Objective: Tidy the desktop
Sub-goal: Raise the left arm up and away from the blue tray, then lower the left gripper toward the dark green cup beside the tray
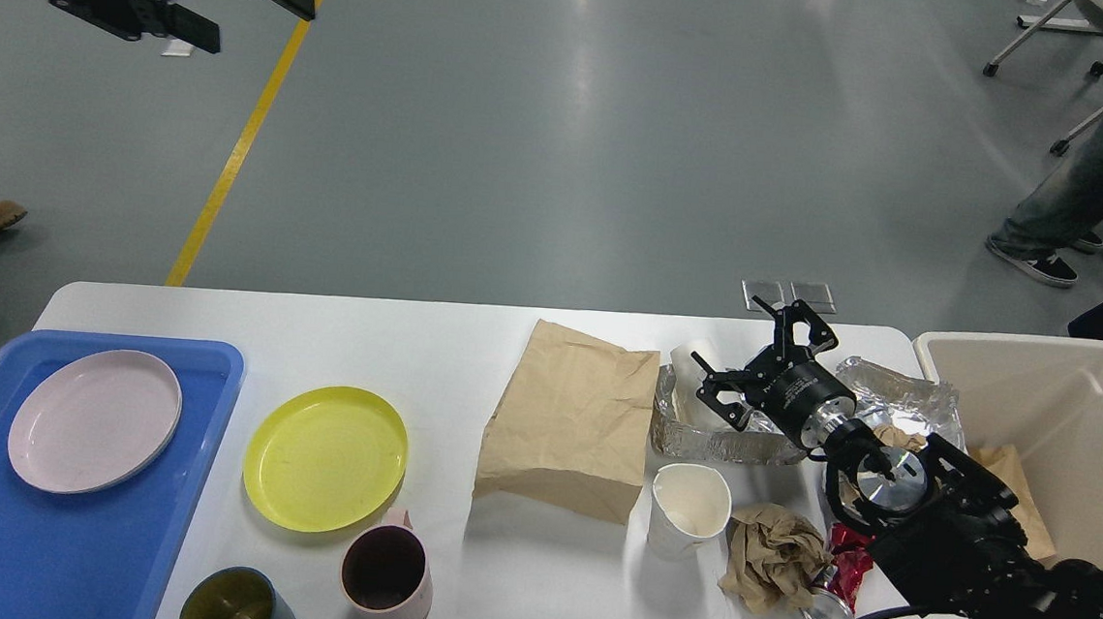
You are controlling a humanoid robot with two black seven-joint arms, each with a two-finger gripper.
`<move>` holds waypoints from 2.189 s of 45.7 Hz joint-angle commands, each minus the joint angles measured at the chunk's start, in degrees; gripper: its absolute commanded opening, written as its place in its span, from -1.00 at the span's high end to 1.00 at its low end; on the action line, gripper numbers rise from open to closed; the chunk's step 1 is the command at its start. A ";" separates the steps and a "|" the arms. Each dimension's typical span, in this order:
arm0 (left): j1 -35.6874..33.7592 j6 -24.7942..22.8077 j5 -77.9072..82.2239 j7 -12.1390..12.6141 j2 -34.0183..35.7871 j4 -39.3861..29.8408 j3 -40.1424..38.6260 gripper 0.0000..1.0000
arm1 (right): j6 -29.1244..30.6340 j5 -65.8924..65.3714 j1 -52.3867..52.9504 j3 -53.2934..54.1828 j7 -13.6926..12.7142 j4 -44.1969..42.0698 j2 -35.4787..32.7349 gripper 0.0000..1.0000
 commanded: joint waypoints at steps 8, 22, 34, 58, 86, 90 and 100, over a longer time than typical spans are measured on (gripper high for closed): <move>-1.51 -0.39 0.00 -0.21 -0.98 -0.81 -0.25 -0.92 | 0.00 0.00 0.00 0.00 0.00 0.00 0.00 -1.00; -5.74 -11.19 0.79 0.66 -1.24 -11.61 -0.08 -0.92 | 0.00 0.00 0.00 0.00 0.00 0.00 0.00 -1.00; -10.22 -11.19 8.43 3.82 -2.38 -19.27 1.06 -0.92 | 0.00 0.00 0.00 0.00 0.00 0.00 0.00 -1.00; -15.32 -11.19 9.93 19.12 -7.22 -31.83 4.67 -0.81 | 0.00 0.00 0.00 0.00 0.00 0.00 0.00 -1.00; -18.40 -11.19 9.67 19.47 -2.12 -33.59 0.80 -0.92 | 0.00 0.00 0.00 0.00 0.00 0.00 0.00 -1.00; -18.13 -11.19 9.84 20.00 -1.59 -35.26 0.80 -0.92 | 0.00 0.00 0.00 0.00 0.00 0.00 0.00 -1.00; -17.08 -3.91 9.58 22.72 -0.45 -41.42 1.15 -0.92 | 0.00 0.00 0.00 0.00 0.00 0.00 0.00 -1.00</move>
